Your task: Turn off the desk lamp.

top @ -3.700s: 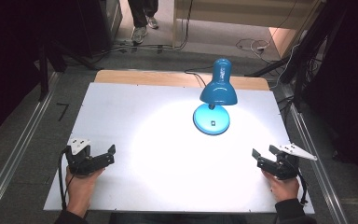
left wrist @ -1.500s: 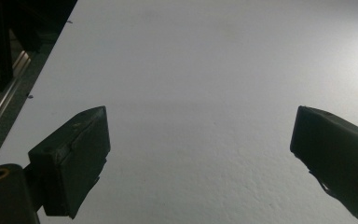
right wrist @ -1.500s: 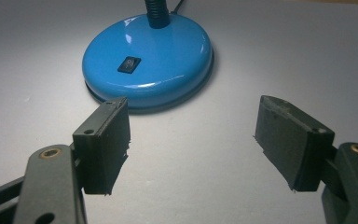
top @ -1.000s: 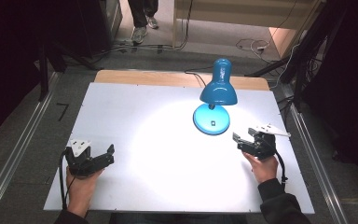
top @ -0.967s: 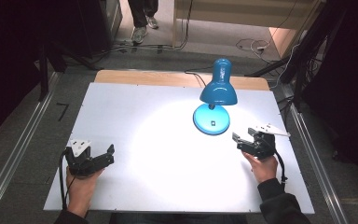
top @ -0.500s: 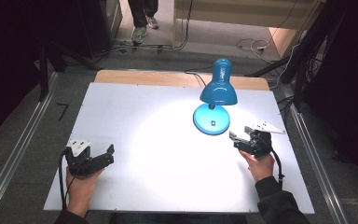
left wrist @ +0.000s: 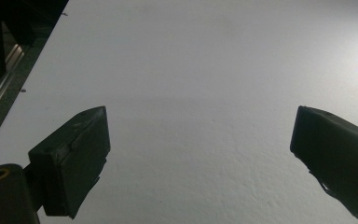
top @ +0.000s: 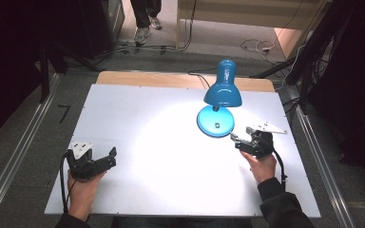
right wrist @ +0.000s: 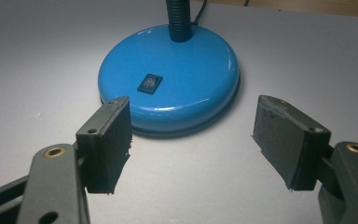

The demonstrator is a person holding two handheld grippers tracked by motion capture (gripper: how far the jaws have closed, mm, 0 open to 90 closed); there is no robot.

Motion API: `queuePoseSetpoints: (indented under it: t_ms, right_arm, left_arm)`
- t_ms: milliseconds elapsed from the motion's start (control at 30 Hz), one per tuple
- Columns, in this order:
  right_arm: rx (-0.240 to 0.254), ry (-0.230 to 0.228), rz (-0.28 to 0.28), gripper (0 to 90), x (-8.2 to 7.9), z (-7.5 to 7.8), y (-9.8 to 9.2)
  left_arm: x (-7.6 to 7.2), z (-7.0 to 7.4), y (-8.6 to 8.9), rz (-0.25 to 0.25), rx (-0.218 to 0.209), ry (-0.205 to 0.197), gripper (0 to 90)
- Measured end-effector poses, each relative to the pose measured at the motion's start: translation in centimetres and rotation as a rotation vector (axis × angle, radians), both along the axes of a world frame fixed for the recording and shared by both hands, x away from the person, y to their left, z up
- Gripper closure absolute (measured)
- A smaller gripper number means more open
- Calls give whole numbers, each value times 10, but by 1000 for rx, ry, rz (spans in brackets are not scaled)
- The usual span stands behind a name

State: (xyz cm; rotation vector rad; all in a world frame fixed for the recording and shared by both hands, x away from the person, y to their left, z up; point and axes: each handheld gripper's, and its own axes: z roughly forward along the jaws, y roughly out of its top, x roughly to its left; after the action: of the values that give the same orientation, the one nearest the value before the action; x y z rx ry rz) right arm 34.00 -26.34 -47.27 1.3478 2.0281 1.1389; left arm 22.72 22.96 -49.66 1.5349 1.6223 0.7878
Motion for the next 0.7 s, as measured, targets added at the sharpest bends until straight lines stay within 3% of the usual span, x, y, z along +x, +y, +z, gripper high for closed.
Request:
queuePoseSetpoints:
  t_ms: [700]
  right_arm:
    - [8, -3, 12, 263, 9, -1, 11]
  left_arm:
    - [0, 0, 1, 1, -8, -2, 51]
